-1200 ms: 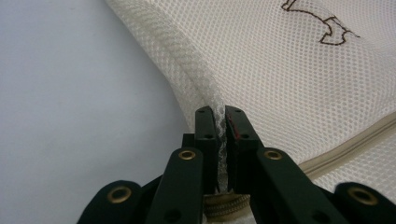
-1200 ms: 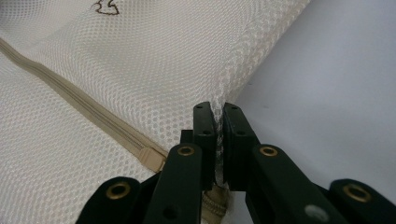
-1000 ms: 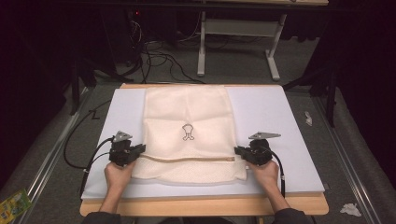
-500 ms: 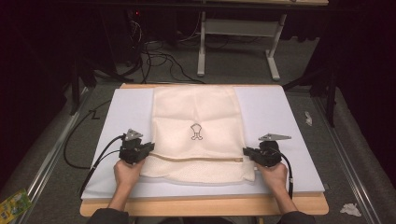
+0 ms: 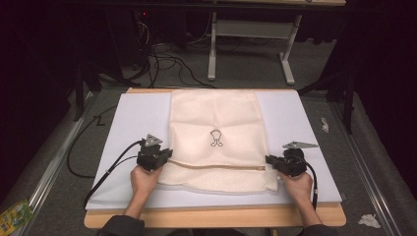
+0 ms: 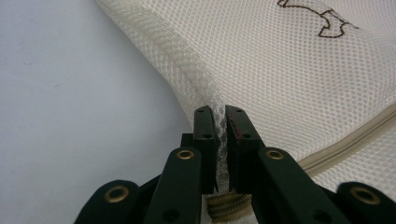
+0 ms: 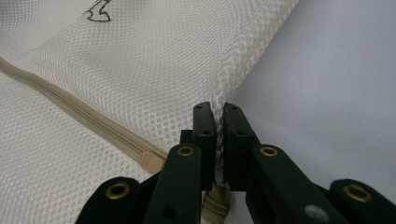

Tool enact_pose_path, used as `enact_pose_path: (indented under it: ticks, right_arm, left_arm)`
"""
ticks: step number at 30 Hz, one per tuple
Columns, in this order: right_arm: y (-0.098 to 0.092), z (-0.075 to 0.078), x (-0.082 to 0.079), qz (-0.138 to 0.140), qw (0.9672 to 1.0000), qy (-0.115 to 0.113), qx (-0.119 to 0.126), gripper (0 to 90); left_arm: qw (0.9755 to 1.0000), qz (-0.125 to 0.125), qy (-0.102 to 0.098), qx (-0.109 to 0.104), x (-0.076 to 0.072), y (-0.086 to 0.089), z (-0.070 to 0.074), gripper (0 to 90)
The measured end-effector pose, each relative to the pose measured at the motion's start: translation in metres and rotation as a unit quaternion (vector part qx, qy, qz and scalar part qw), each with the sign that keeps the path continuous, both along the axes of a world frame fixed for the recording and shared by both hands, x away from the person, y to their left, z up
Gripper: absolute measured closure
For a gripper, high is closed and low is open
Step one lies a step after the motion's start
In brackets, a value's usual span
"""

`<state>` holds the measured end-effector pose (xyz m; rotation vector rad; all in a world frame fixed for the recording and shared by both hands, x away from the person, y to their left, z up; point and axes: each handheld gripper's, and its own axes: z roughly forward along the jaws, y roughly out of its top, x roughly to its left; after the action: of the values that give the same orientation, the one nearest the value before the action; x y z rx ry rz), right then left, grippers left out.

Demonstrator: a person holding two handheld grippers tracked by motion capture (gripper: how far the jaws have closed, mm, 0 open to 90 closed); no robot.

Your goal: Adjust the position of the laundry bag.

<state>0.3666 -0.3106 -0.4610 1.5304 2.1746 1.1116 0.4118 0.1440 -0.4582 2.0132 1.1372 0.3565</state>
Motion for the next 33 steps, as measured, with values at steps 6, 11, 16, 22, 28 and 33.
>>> enact_pose_path:
  ticks: [6,11,16,22,28,33]
  right_arm:
    - [-0.0055,-0.0007,-0.0009,-0.005,0.9999,-0.002,-0.01,86.6]
    - [-0.0079,-0.0003,-0.0015,-0.008,0.9999,-0.001,-0.015,86.5]
    - [-0.0082,-0.0022,0.0003,-0.01,0.9998,0.004,-0.016,86.0]
    - [-0.0068,-0.003,0.0003,-0.01,0.9997,0.002,-0.023,84.9]
    - [-0.0068,-0.0034,0.0006,-0.012,0.9996,0.006,-0.025,81.6]
    - [-0.0088,-0.0044,0.0022,-0.009,0.9998,0.016,-0.011,63.6]
  left_arm:
    - [0.9999,-0.004,-0.008,0.013,0.0005,-0.0078,-0.0017,83.7]
    - [0.9998,-0.004,-0.011,0.018,0.0,-0.0101,-0.0031,83.3]
    - [0.9996,-0.005,-0.013,0.026,-0.0001,-0.0106,-0.0054,81.4]
    - [0.9993,-0.008,-0.019,0.032,-0.0006,-0.0103,-0.0066,77.9]
    - [0.9994,-0.004,-0.027,0.024,-0.0024,-0.0094,-0.0069,66.7]
    - [0.9988,-0.002,-0.037,0.03,-0.0079,-0.0094,-0.0074,55.0]
